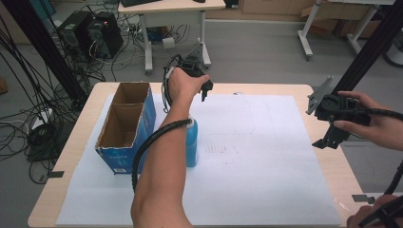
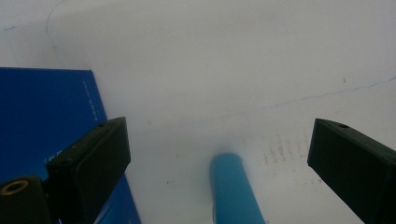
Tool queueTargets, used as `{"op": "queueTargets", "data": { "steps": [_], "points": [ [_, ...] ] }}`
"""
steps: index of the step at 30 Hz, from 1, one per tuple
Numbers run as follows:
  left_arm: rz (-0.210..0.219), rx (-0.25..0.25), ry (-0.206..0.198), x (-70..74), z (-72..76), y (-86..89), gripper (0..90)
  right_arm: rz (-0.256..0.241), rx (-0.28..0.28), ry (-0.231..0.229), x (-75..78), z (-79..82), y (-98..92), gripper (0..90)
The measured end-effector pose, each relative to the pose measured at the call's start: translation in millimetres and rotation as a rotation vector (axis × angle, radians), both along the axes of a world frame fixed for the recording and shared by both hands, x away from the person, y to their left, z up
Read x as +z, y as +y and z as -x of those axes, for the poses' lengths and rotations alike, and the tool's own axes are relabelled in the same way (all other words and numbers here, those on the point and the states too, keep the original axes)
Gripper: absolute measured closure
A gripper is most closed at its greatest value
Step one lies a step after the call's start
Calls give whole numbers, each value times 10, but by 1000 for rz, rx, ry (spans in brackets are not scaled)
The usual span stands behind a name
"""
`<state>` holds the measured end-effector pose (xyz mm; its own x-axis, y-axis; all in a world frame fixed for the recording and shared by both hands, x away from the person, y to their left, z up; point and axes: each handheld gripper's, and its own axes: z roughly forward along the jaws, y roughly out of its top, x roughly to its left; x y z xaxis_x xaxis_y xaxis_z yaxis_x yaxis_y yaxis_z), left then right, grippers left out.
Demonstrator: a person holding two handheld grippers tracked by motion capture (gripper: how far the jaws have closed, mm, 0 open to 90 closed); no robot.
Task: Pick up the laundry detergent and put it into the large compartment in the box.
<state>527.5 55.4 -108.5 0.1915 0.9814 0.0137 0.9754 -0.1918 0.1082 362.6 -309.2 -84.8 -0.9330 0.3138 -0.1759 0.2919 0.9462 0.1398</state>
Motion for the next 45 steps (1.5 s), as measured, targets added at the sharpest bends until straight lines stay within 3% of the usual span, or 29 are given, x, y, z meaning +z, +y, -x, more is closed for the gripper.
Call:
{"op": "queueTargets", "data": {
  "steps": [13,19,28,35,45],
  "points": [
    [1,-2,-8,49,30,7,62,3,2,0,2,6,11,35],
    [0,9,-28,174,103,37,61,2,-3,-3,6,14,1,35],
    [1,23,-65,436,329,86,61,-2,-3,-5,20,27,12,35],
    [-10,30,-72,557,489,107,61,-7,3,-4,28,38,23,35],
    [14,28,-95,807,813,136,61,-11,14,-1,36,44,43,35]
  ]
}}
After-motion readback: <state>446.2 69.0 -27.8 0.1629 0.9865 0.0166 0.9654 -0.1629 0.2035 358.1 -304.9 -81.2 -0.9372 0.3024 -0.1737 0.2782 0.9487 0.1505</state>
